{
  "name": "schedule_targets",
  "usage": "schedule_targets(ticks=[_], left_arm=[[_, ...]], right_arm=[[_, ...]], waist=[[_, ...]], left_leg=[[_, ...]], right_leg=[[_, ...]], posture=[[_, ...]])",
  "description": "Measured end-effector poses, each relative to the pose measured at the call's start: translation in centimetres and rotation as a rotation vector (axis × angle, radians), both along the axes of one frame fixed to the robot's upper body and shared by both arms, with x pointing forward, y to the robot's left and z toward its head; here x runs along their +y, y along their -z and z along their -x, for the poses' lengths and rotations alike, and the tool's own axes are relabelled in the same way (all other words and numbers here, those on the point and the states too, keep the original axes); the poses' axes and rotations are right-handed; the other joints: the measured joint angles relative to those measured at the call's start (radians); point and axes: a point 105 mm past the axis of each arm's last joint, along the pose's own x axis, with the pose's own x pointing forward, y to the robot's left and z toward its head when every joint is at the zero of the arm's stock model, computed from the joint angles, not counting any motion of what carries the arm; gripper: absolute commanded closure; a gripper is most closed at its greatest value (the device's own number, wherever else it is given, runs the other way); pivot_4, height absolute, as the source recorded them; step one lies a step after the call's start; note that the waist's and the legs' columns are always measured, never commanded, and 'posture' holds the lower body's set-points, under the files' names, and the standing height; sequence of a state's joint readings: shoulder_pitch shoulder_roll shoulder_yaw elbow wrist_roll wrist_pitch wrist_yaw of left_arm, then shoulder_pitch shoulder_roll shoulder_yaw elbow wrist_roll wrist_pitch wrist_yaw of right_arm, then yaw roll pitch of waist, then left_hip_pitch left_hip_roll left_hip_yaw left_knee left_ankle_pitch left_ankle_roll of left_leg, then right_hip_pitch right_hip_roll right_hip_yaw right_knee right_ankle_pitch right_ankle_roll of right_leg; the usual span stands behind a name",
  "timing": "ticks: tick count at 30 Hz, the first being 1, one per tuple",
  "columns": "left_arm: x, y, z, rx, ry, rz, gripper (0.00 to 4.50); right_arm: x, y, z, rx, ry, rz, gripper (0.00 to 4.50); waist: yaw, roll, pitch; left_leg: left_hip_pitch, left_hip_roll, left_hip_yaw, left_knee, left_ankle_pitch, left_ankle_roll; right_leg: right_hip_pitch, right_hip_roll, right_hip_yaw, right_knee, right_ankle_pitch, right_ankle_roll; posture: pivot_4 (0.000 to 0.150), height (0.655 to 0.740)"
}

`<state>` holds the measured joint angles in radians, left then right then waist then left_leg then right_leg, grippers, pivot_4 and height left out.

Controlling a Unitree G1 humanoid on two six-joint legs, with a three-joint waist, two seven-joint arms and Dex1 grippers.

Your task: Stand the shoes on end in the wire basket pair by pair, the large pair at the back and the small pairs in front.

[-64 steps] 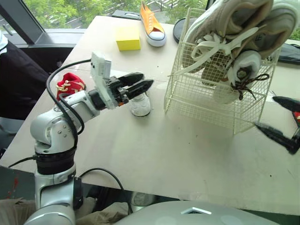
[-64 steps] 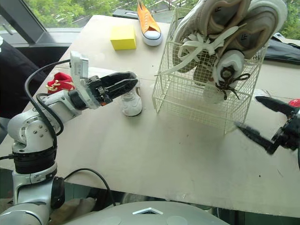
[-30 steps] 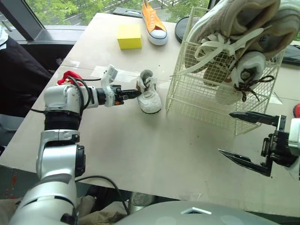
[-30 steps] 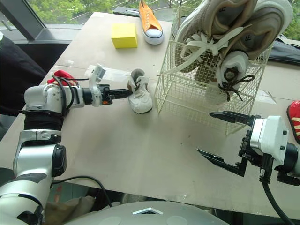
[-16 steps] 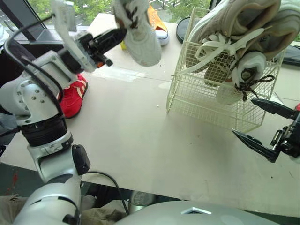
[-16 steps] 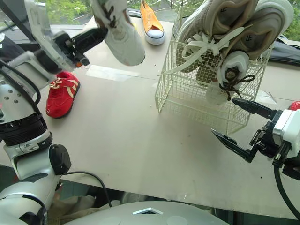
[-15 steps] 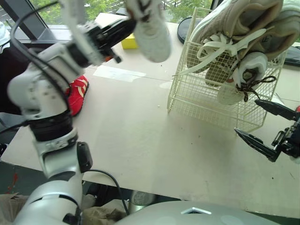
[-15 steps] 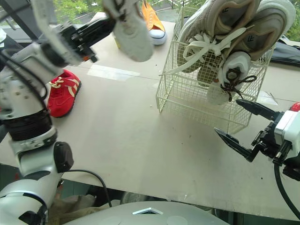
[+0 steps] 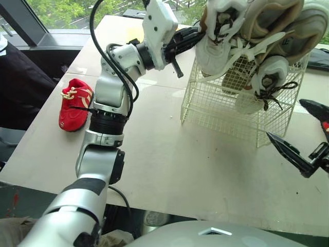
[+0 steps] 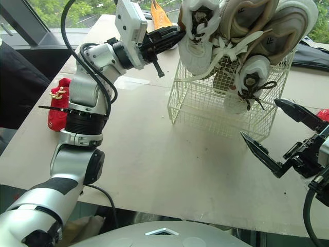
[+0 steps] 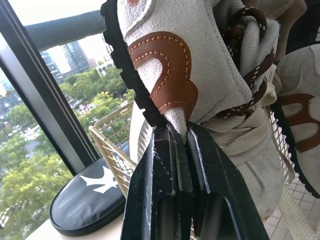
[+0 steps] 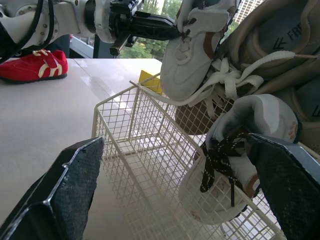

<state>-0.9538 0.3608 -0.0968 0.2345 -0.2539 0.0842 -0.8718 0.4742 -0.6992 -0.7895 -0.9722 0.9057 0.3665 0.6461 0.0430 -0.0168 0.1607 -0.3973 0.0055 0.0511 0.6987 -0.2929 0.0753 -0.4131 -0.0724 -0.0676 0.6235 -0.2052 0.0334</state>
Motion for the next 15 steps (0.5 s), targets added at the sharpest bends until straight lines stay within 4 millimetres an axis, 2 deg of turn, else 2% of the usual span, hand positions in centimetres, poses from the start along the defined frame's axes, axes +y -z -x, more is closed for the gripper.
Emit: schedule_targets(ticks=[4, 9, 15], left_arm=[[-0.3, 0.9, 0.2, -0.028, 0.012, -0.046, 4.43], [-0.9, 4.4, 0.4, 0.010, 0.015, -0.097, 4.43], [-1.3, 6.1, 0.8, -0.007, 0.015, -0.119, 4.43]], right_arm=[[-0.4, -0.7, 0.1, -0.009, -0.007, 0.034, 0.00], [-1.9, -1.3, -0.6, -0.010, 0.005, 0.057, 0.00], [-1.4, -1.7, -1.3, -0.028, -0.041, 0.050, 0.00]], waist=[[0.001, 0.000, 0.000], [0.002, 0.000, 0.000], [0.002, 0.000, 0.000]], left_leg=[[0.000, 0.000, 0.000, 0.001, -0.002, 0.004], [0.000, 0.000, 0.000, 0.001, -0.003, 0.005], [0.000, 0.000, -0.001, 0.002, -0.003, 0.005]], right_leg=[[0.001, 0.000, 0.000, 0.000, 0.001, 0.001], [0.001, 0.000, 0.000, 0.000, 0.002, 0.003], [0.001, 0.000, 0.000, 0.000, 0.002, 0.003]], posture=[[0.150, 0.7400], [0.150, 0.7400], [0.150, 0.7400]])
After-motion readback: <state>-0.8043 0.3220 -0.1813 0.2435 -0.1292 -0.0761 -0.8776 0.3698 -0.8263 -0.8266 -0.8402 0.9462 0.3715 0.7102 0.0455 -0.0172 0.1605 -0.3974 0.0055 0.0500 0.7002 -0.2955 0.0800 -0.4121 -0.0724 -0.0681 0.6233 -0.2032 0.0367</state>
